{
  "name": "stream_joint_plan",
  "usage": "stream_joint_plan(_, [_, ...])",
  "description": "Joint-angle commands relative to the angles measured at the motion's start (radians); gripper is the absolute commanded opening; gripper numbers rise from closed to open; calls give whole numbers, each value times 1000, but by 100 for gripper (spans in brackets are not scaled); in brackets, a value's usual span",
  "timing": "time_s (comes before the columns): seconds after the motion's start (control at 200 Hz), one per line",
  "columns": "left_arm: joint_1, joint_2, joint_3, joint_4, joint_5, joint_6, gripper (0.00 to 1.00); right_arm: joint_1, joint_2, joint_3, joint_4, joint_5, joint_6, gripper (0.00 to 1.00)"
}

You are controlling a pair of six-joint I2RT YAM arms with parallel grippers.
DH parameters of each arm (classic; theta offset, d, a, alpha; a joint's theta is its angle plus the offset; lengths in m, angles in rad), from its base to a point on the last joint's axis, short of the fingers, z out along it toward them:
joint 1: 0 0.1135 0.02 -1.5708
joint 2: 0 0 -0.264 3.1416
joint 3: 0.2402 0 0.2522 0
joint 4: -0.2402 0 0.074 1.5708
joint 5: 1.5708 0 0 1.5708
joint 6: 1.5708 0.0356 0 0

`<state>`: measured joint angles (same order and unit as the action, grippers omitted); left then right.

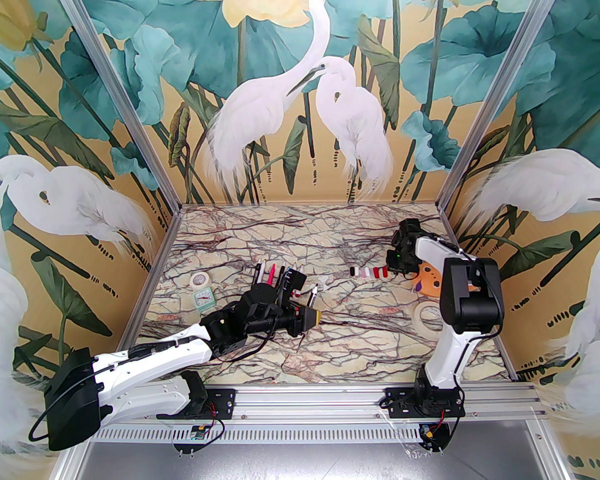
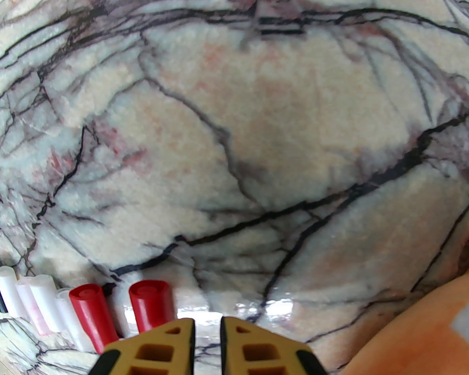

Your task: Open the pen caps

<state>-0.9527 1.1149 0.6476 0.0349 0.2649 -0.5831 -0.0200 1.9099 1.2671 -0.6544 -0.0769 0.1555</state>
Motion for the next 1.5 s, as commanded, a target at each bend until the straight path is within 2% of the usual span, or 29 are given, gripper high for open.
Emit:
stream_joint_plan(0.0, [8,5,-10,21,19,-4,2,-5,25,34,-25,-22,-13,16])
stream_joint_plan(0.635, [8,23,-7,21,25,0,2,-4,57,60,-36,-17,-8,26])
stream_joint_plan(0.98, [8,29,-20,34,30,-11,1,-1,24,63,-48,-8,1,29])
stream_joint_plan(1.24, [7,34,-11,-20,-51,-19,1,18,-120,8,-53,26,39,34])
stream_joint_plan(1.495, [6,54,19,-104,-143,-12,2,75,-394,-183,0,9,129,50])
